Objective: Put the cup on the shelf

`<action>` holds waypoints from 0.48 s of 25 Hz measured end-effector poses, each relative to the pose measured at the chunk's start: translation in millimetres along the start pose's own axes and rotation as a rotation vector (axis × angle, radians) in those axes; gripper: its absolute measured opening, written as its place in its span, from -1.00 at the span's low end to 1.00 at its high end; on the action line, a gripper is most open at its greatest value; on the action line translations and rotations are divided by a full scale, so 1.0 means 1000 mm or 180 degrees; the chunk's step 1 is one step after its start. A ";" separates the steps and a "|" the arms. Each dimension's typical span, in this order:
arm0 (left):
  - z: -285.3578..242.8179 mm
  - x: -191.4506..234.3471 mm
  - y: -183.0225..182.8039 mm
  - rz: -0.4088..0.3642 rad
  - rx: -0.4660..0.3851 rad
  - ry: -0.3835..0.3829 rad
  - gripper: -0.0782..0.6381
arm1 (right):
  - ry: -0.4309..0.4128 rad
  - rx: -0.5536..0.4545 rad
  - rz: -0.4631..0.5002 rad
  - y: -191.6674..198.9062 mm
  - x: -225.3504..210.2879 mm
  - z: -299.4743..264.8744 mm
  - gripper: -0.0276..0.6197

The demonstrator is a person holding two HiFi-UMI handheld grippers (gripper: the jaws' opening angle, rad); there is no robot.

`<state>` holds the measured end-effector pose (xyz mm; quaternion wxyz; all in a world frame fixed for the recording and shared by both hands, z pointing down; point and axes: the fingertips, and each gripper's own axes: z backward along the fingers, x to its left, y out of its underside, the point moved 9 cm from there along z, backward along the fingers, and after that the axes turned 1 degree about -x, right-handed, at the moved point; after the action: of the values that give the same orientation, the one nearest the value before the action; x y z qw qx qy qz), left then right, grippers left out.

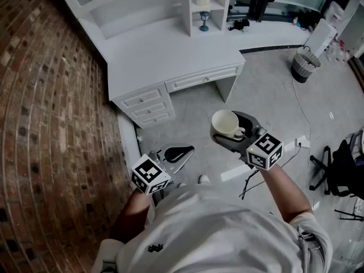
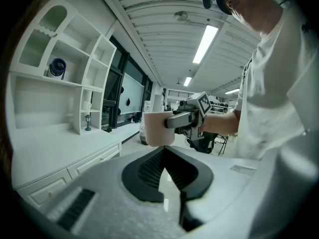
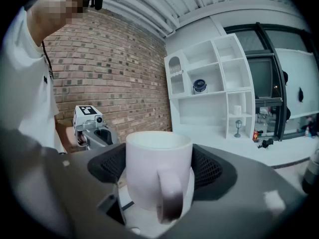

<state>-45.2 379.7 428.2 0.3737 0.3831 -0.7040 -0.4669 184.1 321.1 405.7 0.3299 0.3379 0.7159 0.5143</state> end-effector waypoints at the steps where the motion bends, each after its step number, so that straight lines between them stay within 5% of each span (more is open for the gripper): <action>1: -0.004 0.000 0.000 0.0010 0.0007 0.0011 -0.77 | 0.0005 -0.0005 -0.0002 0.000 -0.004 0.001 0.37; 12: -0.057 -0.001 -0.009 0.0040 0.0015 0.0025 -0.77 | -0.0158 0.0067 -0.0095 0.005 -0.060 0.012 0.37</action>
<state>7.0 356.9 435.3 0.3786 0.3813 -0.7060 -0.4613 228.0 279.0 414.5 0.3517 0.3433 0.7178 0.4931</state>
